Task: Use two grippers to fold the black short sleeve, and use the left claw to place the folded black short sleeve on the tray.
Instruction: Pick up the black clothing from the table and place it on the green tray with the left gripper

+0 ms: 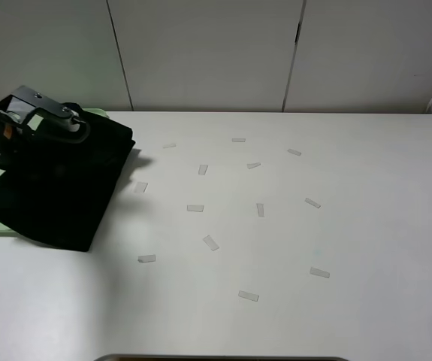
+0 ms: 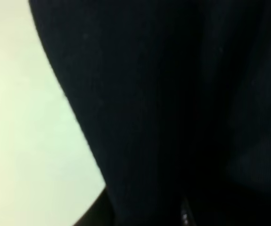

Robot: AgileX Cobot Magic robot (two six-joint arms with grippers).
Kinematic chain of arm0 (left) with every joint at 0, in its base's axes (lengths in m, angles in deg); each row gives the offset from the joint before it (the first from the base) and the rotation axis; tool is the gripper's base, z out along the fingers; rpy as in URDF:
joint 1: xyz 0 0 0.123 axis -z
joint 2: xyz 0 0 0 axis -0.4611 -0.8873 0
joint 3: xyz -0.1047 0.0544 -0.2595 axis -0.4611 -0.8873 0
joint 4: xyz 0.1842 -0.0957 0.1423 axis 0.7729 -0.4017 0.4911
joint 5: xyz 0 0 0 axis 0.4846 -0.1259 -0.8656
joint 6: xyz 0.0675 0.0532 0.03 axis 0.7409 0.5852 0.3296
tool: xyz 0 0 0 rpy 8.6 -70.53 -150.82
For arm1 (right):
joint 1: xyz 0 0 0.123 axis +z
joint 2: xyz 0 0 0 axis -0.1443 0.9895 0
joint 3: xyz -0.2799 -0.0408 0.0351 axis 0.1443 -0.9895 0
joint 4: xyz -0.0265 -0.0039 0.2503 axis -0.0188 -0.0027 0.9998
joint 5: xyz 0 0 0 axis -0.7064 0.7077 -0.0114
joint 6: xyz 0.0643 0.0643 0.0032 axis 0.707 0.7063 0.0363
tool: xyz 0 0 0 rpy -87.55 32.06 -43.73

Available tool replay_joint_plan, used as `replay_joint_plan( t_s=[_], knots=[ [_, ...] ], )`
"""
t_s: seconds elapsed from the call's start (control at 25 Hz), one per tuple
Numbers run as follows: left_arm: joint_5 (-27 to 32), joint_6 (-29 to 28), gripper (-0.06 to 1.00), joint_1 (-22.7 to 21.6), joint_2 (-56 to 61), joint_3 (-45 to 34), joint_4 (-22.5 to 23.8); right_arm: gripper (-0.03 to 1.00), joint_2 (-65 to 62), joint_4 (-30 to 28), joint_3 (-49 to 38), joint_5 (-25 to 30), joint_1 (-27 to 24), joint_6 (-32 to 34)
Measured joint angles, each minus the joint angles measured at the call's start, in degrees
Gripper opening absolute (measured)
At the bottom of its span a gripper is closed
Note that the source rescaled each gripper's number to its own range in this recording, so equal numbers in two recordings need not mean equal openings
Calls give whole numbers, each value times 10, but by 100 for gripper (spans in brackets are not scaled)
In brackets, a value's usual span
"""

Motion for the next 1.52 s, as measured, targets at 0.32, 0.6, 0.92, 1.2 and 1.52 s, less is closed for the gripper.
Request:
replay_joint_plan(
  t_s=[0.32, 0.6, 0.92, 1.2, 1.52],
  knots=[
    [-113, -6, 14, -117, 0, 0, 166, 100, 0, 0, 0, 0, 0, 0],
    [-130, -6, 15, -165, 0, 0, 185, 100, 0, 0, 0, 0, 0, 0],
    [-122, -6, 70, -190, 0, 1, 175, 100, 0, 0, 0, 0, 0, 0],
    [-169, -7, 82, -192, 1, 1, 171, 100, 0, 0, 0, 0, 0, 0],
    [-169, -7, 82, -149, 38, 11, 95, 100, 0, 0, 0, 0, 0, 0]
  ],
)
